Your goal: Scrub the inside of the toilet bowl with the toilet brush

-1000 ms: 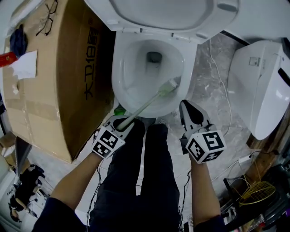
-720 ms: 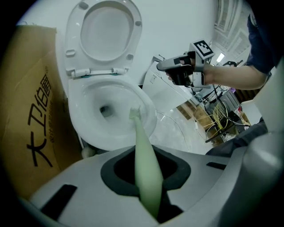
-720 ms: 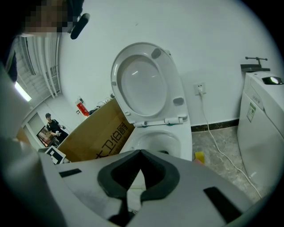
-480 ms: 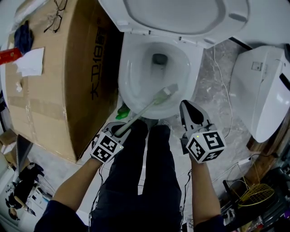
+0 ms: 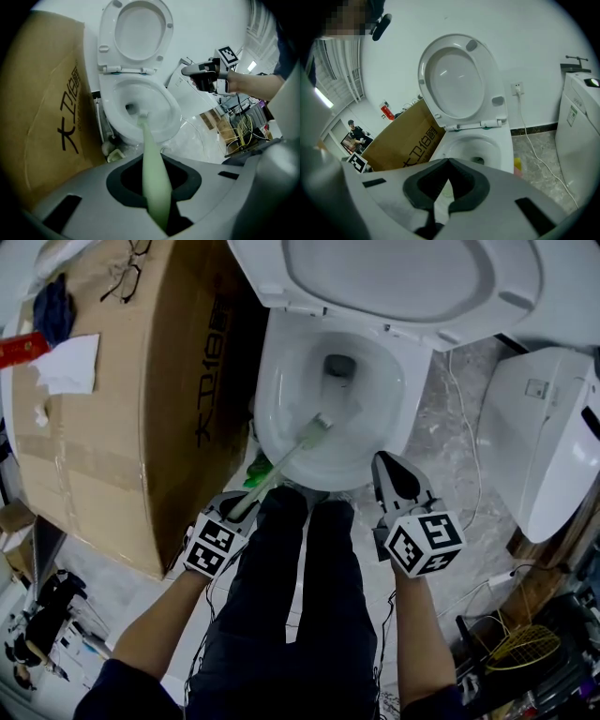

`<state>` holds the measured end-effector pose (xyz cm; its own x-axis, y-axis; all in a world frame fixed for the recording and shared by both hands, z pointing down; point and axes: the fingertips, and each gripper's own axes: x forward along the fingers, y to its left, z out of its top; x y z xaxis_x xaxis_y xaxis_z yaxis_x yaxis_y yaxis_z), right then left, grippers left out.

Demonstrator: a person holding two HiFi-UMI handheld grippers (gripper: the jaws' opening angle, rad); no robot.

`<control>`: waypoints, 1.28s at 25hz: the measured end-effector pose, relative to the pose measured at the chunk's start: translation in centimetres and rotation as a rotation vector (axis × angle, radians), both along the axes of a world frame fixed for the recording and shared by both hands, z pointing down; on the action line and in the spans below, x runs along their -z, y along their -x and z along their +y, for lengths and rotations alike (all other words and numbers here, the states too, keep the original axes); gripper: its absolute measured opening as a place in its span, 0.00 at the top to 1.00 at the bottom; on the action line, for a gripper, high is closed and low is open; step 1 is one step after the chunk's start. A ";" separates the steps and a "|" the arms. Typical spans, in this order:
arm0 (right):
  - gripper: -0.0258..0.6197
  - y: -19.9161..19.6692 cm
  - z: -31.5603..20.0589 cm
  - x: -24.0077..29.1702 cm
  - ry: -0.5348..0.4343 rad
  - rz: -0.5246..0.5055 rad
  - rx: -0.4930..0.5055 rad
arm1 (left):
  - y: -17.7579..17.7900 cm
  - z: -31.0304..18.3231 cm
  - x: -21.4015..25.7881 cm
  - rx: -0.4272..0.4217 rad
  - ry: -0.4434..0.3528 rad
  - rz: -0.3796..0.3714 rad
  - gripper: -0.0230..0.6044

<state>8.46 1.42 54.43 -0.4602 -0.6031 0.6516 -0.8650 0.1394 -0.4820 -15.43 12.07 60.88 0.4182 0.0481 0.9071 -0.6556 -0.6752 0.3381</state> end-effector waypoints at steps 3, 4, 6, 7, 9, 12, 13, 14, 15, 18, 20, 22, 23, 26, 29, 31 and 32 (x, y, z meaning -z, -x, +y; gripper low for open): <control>0.96 0.3 -0.7 0.0 0.001 0.000 0.008 | 0.8 -0.6 0.2 0.022 -0.007 -0.021 0.83; 0.96 0.5 -0.9 -0.1 0.002 0.000 0.011 | 1.0 -0.8 0.2 0.030 -0.008 -0.028 0.83; 0.96 0.8 -1.3 -0.1 0.005 -0.002 0.017 | 1.4 -1.3 0.2 0.049 -0.008 -0.044 0.83; 0.96 0.9 -1.6 -0.1 0.006 -0.002 0.020 | 1.6 -1.6 0.2 0.059 -0.008 -0.052 0.83; 0.96 1.2 -2.1 -0.1 0.007 -0.003 0.027 | 2.1 -2.3 0.1 0.078 -0.009 -0.065 0.83; 0.96 1.4 -2.7 -0.2 0.009 -0.004 0.039 | 2.6 -3.4 0.0 0.098 -0.014 -0.074 0.83; 0.96 1.5 -2.9 -0.2 0.010 -0.004 0.043 | 2.7 -3.7 0.0 0.102 -0.016 -0.076 0.83; 0.96 1.4 -3.0 -0.2 0.012 -0.003 0.045 | 2.8 -4.0 0.0 0.106 -0.017 -0.078 0.83; 0.96 1.4 -3.2 -0.3 0.015 -0.003 0.046 | 2.8 -4.3 0.0 0.110 -0.019 -0.079 0.83; 0.96 1.3 -3.8 -0.4 0.020 -0.007 0.044 | 3.0 -5.5 -0.2 0.132 -0.031 -0.083 0.83; 0.96 1.3 -4.1 -0.5 0.021 -0.009 0.044 | 3.1 -6.4 -0.3 0.151 -0.035 -0.088 0.83; 0.96 1.2 -4.3 -0.6 0.023 -0.011 0.043 | 3.0 -7.3 -0.2 0.163 -0.041 -0.090 0.83; 0.96 1.1 -4.4 -0.7 0.025 -0.012 0.042 | 2.9 -7.8 -0.2 0.168 -0.046 -0.089 0.83; 0.96 0.9 -4.4 -1.0 0.033 -0.015 0.035 | 2.7 -9.3 -0.2 0.180 -0.059 -0.083 0.83; 0.96 0.6 -4.1 -1.4 0.045 -0.020 0.032 | 2.7 -10.3 -0.4 0.183 -0.069 -0.088 0.83; 0.96 0.3 -3.9 -1.6 0.052 -0.023 0.027 | 2.4 -10.9 -0.6 0.178 -0.074 -0.092 0.84; 0.96 0.0 -3.8 -1.7 0.055 -0.024 0.024 | 2.2 -11.3 -0.8 0.176 -0.075 -0.094 0.84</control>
<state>8.42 -2.38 56.17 -0.4902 -0.5551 0.6720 -0.8498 0.1327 -0.5102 -17.63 0.82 61.64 0.3276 -0.0876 0.9407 -0.7918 -0.5687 0.2228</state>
